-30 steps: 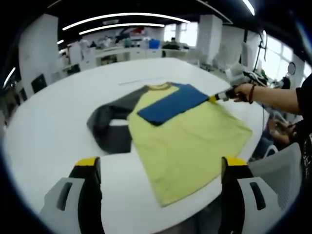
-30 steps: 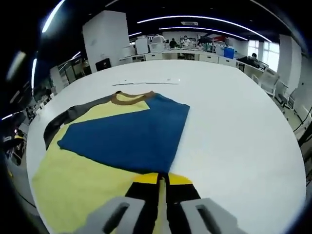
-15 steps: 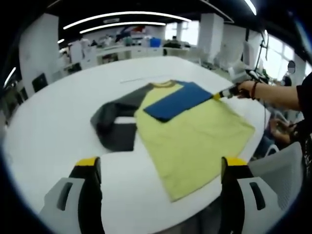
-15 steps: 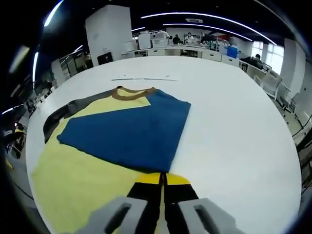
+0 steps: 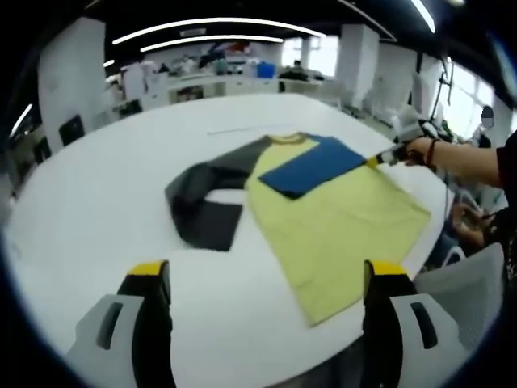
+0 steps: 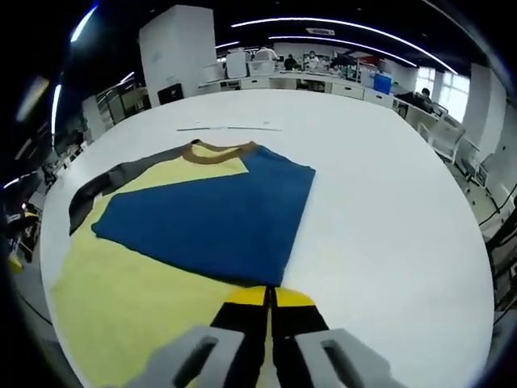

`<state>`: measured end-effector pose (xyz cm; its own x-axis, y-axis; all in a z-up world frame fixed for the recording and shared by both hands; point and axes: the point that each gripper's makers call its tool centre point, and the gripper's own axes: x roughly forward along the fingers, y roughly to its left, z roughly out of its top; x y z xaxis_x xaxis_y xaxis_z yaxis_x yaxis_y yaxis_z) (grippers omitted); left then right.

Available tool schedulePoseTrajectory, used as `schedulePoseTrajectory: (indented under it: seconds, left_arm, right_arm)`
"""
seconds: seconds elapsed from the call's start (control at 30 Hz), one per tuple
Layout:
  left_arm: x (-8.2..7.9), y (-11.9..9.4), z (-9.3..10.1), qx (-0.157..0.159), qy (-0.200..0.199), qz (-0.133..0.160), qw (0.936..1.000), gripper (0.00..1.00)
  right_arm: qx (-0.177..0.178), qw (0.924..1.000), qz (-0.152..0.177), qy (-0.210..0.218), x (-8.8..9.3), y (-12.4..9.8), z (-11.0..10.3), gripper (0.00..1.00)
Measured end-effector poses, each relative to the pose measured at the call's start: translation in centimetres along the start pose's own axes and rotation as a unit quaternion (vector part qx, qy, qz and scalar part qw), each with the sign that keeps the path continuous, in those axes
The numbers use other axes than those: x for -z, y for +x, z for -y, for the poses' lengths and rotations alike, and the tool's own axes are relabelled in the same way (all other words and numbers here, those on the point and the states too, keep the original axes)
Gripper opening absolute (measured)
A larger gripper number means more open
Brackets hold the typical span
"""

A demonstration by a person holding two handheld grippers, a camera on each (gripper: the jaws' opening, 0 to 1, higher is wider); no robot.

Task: Fold the garment on the visible template until the final outline fits inside the template.

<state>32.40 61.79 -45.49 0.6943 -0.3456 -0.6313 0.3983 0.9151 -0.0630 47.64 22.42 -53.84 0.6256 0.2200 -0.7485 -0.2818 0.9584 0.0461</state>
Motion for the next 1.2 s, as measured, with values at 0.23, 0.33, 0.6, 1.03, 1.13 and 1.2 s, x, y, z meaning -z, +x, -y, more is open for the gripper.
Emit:
schedulePoseTrajectory:
  seconds: [0.23, 0.33, 0.6, 1.03, 1.13, 1.2]
  left_arm:
    - [0.0, 0.2, -1.1, -0.011, -0.005, -0.004, 0.9999, 0.91]
    - [0.1, 0.2, -1.5, -0.015, -0.011, -0.004, 0.9998, 0.9]
    - [0.1, 0.5, -2.4, -0.022, -0.015, -0.008, 0.9996, 0.88]
    - [-0.6, 1.7, -4.5, -0.045, 0.004, -0.014, 0.9989, 0.82]
    - [-1.0, 2.0, -5.2, -0.049, 0.002, -0.009, 0.9987, 0.8]
    - [-1.2, 2.2, -5.7, -0.055, 0.001, -0.004, 0.9985, 0.79]
  right_arm:
    - [0.0, 1.0, -0.004, 0.005, 0.1, -0.1, 0.8, 0.0]
    - [0.004, 0.9999, -0.005, 0.01, 0.1, -0.2, 1.2, 0.0]
    - [0.013, 0.9998, -0.007, 0.015, 0.3, -0.4, 2.0, 0.0]
    - [0.009, 0.9997, 0.009, 0.022, 0.1, -0.9, 2.4, 0.09]
    - [0.004, 0.9995, 0.017, 0.025, -0.2, -1.2, 2.2, 0.24]
    - [-0.001, 0.9995, 0.025, 0.021, -0.6, -1.5, 1.9, 0.33]
